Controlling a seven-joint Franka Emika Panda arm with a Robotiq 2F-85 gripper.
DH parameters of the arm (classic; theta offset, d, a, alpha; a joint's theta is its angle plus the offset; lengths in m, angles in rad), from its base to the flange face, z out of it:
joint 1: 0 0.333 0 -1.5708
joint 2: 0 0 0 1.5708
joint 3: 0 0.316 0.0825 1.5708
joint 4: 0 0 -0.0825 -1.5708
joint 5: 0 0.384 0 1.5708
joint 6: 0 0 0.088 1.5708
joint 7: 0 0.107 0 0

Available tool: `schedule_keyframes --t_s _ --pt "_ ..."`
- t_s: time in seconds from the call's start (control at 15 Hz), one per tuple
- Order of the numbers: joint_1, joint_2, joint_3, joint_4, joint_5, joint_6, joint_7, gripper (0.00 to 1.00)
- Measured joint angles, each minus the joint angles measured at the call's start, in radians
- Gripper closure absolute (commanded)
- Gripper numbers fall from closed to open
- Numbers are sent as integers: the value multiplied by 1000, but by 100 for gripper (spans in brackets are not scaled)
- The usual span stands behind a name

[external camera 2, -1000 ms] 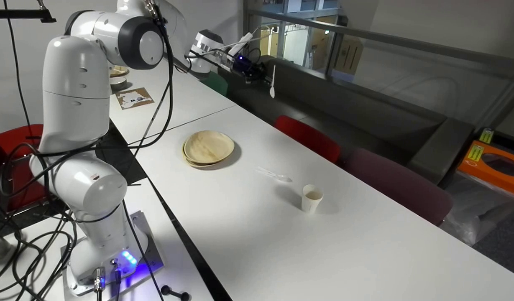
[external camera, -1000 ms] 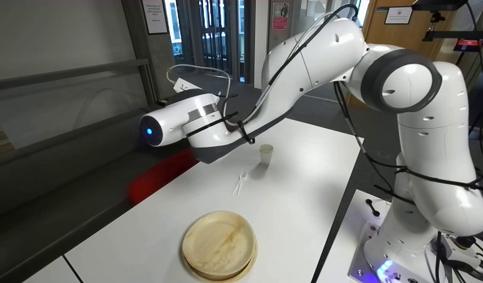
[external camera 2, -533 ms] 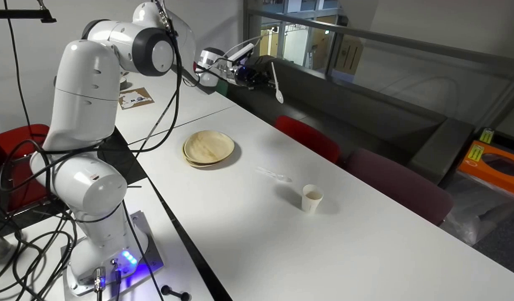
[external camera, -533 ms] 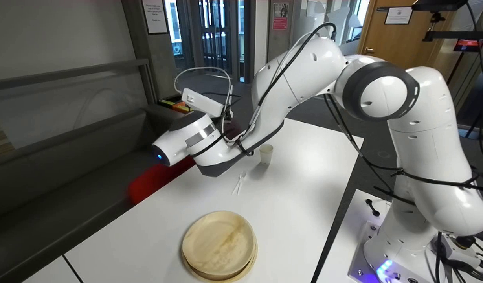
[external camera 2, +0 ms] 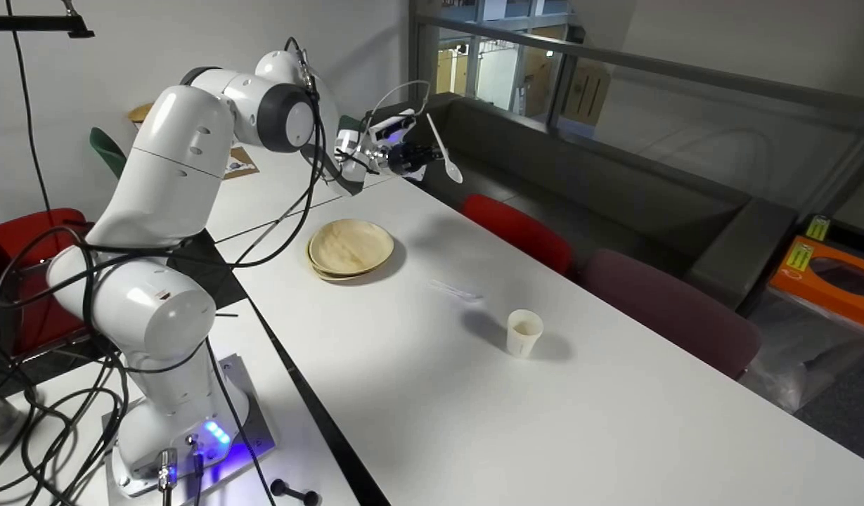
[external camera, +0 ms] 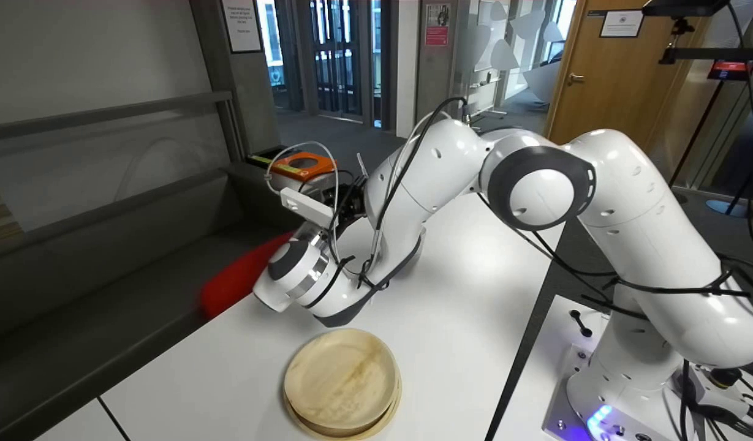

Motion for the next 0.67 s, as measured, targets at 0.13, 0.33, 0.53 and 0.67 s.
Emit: schedule_keyframes --t_s 0.13,0.33,0.53,0.67 --pt "-2 28 29 26 19 16 -24 100" --pt "-6 30 99 78 89 81 -25 100" --pt "-6 27 151 133 179 146 -25 100" --pt "-9 26 168 163 247 198 -25 100"
